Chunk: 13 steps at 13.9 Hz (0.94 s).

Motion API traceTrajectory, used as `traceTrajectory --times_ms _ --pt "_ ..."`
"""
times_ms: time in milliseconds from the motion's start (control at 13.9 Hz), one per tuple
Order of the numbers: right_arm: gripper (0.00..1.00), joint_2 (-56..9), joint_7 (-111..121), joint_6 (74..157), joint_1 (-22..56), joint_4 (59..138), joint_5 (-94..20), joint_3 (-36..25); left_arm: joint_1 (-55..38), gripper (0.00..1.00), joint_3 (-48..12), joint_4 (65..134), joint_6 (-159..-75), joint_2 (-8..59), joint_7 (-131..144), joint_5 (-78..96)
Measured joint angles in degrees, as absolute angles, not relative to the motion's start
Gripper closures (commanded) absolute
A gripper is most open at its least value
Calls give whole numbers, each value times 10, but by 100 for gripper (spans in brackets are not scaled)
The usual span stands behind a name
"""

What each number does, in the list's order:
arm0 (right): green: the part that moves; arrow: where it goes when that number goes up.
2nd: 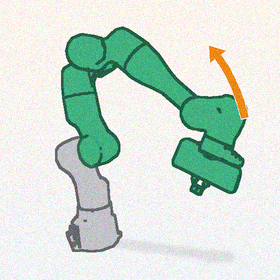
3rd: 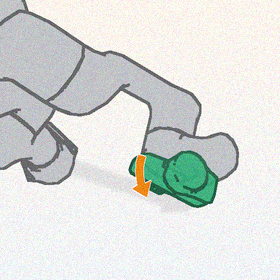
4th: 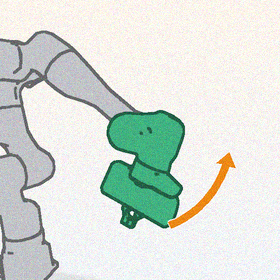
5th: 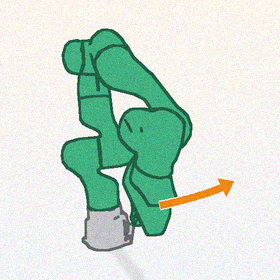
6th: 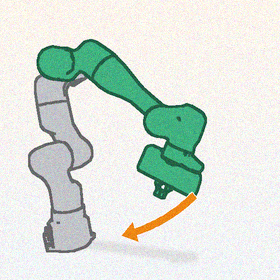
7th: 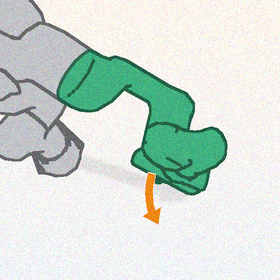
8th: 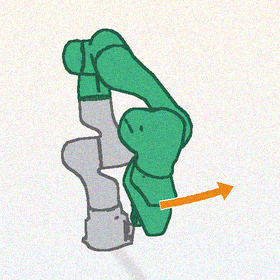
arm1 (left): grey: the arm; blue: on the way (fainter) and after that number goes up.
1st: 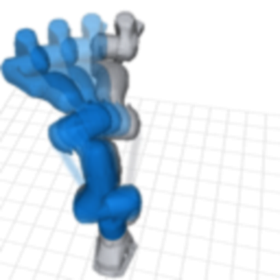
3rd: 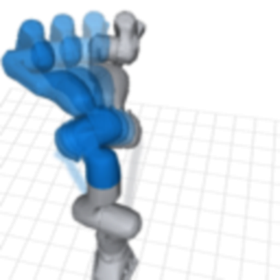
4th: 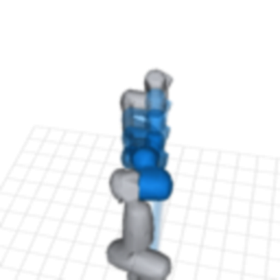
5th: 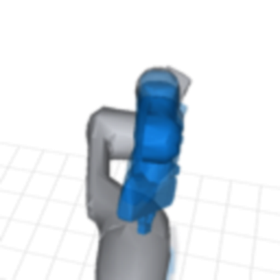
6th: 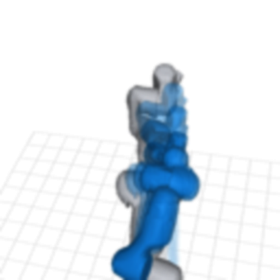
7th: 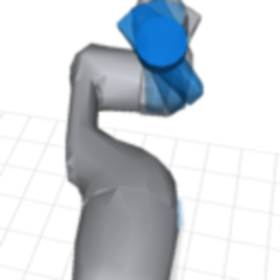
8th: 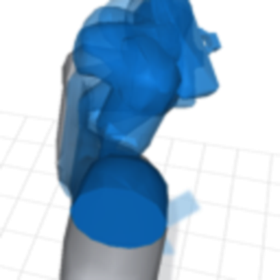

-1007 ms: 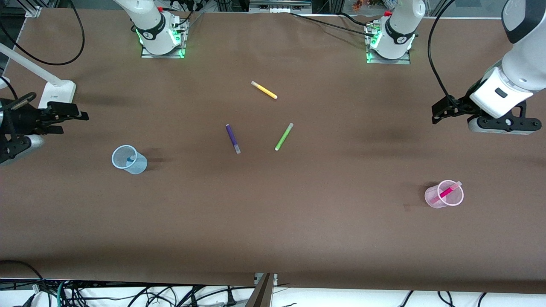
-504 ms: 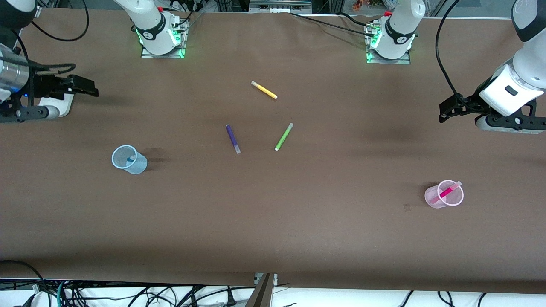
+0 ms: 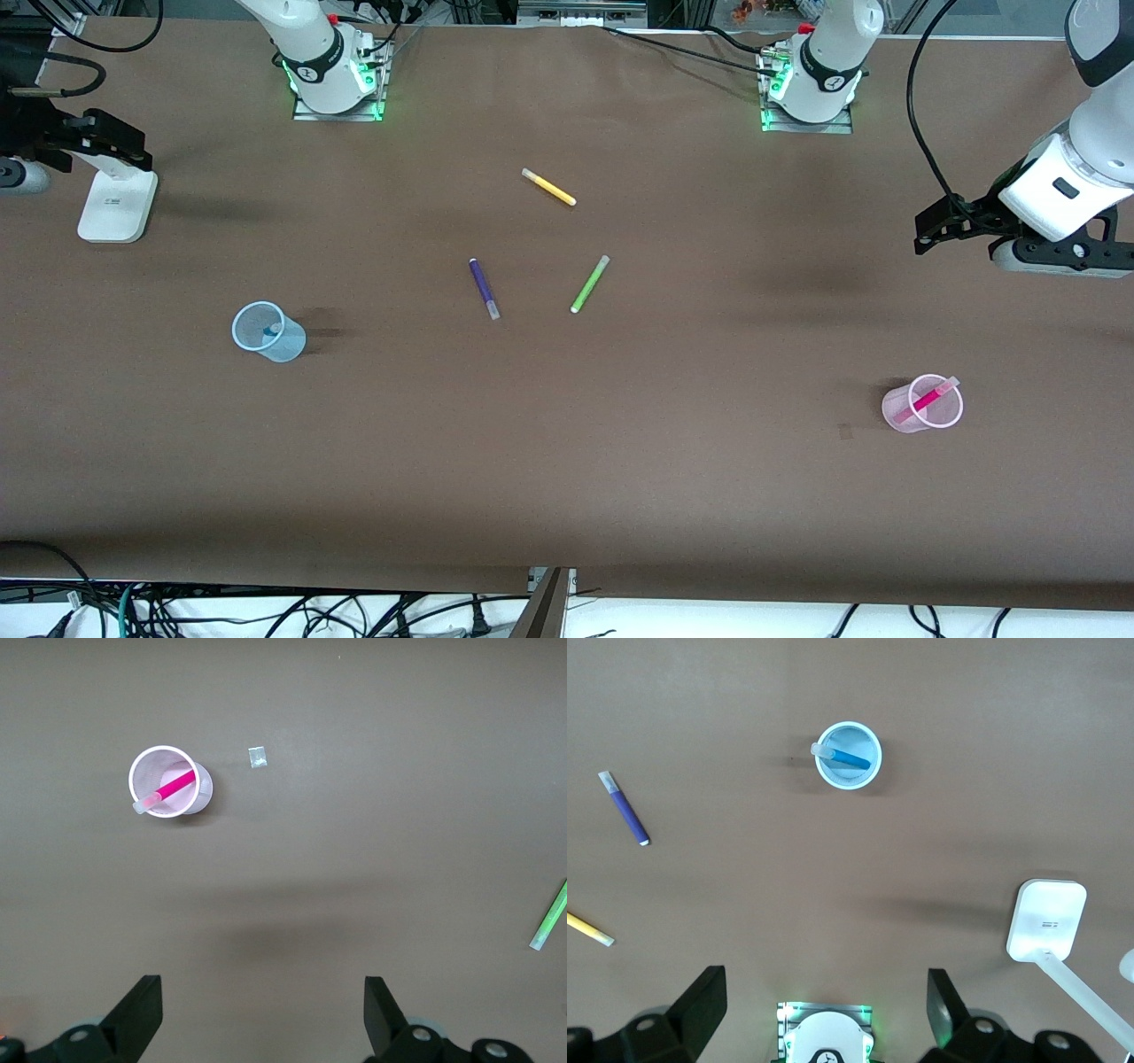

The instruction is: Place pink and blue markers in matching cups

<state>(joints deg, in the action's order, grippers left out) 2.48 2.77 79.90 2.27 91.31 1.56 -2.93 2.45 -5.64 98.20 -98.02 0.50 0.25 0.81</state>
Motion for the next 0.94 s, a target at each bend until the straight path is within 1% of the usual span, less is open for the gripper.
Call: traceTrajectory --times_ms 504,935 --pt "0 25 25 801 24 916 16 -20 24 0 -57 982 -980 5 2 8" --pt "0 15 25 804 21 906 16 -28 24 0 -57 982 -979 5 2 8"
